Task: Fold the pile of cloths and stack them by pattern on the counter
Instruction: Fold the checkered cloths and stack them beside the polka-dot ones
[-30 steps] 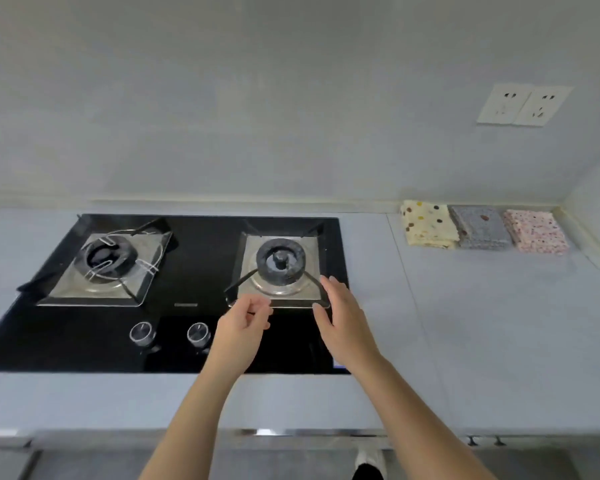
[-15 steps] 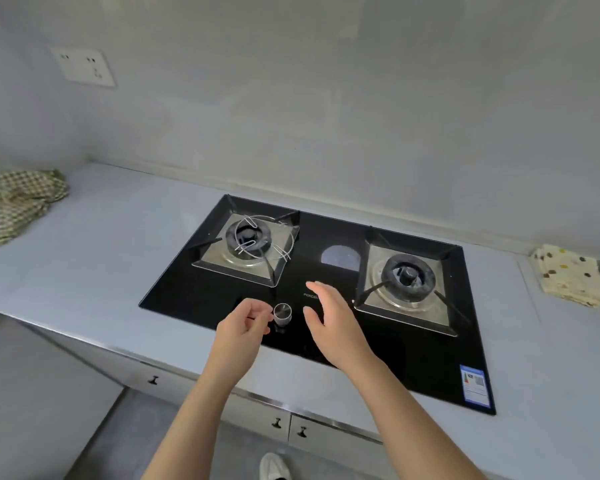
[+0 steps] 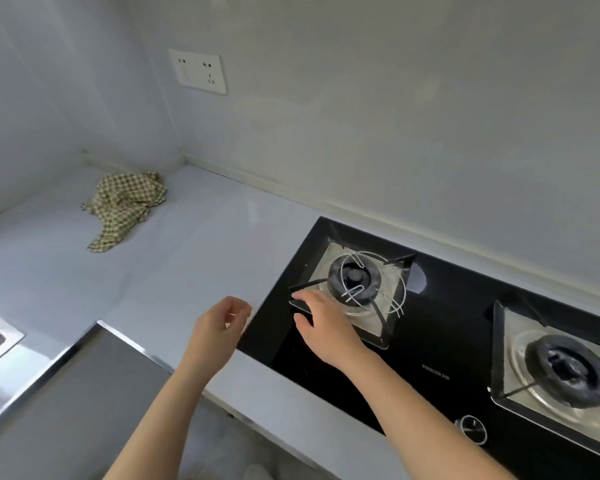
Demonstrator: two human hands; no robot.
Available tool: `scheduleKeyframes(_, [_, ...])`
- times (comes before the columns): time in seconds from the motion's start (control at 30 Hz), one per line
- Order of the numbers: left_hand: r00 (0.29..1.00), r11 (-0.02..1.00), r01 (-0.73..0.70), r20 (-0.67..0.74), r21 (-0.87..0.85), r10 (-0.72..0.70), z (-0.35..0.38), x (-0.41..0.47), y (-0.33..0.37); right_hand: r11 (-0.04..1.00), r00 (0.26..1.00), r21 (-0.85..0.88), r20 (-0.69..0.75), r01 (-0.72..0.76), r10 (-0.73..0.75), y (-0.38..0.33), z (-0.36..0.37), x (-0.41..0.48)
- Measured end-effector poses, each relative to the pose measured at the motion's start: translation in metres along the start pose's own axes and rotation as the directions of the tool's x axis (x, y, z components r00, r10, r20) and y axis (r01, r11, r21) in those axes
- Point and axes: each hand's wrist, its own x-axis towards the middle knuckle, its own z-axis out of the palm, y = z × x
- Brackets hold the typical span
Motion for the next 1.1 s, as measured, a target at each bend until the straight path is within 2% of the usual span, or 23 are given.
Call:
scheduleKeyframes(0.23, [0.998, 0.986, 0.035, -0.064, 0.163, -0.024, -0.116, 0.124, -0.093, 0.991, 0.991, -0.109, 0.116, 0.077, -0.065, -0.073, 0.072, 0.141])
scheduleKeyframes(0.43, [0.986, 0.96, 0.091, -0.159, 0.263, -0.05, -0.215, 0.271, -0.181, 0.988, 0.99, -0.153, 0.143, 0.024, -0.001, -0.142, 0.168, 0.287])
scheduleKeyframes(0.6, [0.951, 0.928, 0.218, -0.277, 0.301, -0.133, -0.247, 0.347, -0.244, 0.988, 0.985, -0.155, 0.173, 0.023, 0.004, -0.18, 0.249, 0.375])
scheduleKeyframes(0.67, [0.939, 0.887, 0.265, -0.309, 0.377, -0.15, -0.245, 0.362, -0.261, 0.984, 0.991, -0.172, 0.134, 0.043, -0.02, -0.181, 0.27, 0.396])
scheduleKeyframes(0.7, [0.948, 0.875, 0.22, -0.307, 0.431, -0.087, -0.241, 0.367, -0.271, 0.986, 0.996, -0.163, 0.085, 0.035, -0.022, -0.179, 0.277, 0.405])
scheduleKeyframes(0.77, [0.946, 0.859, 0.004, -0.28, 0.512, 0.162, -0.233, 0.378, -0.296, 0.997, 0.998, -0.073, -0.053, -0.035, 0.031, -0.174, 0.291, 0.424])
scheduleKeyframes(0.83, [0.902, 0.822, -0.202, -0.227, 0.532, 0.368, -0.228, 0.384, -0.311, 0.997, 0.982, -0.021, -0.173, -0.079, 0.074, -0.169, 0.292, 0.438])
scheduleKeyframes(0.9, [0.846, 0.78, -0.358, -0.175, 0.513, 0.503, -0.226, 0.386, -0.319, 0.995, 0.976, -0.046, -0.205, -0.089, 0.078, -0.163, 0.292, 0.447])
scheduleKeyframes(1.0, [0.777, 0.722, -0.475, -0.147, 0.503, 0.613, -0.223, 0.388, -0.323, 0.99, 0.966, -0.123, -0.258, -0.062, 0.029, -0.154, 0.292, 0.456])
scheduleKeyframes(1.1, [0.746, 0.728, -0.498, -0.196, 0.47, 0.637, -0.221, 0.384, -0.32, 0.998, 0.949, -0.057, -0.312, 0.024, -0.041, -0.145, 0.298, 0.45])
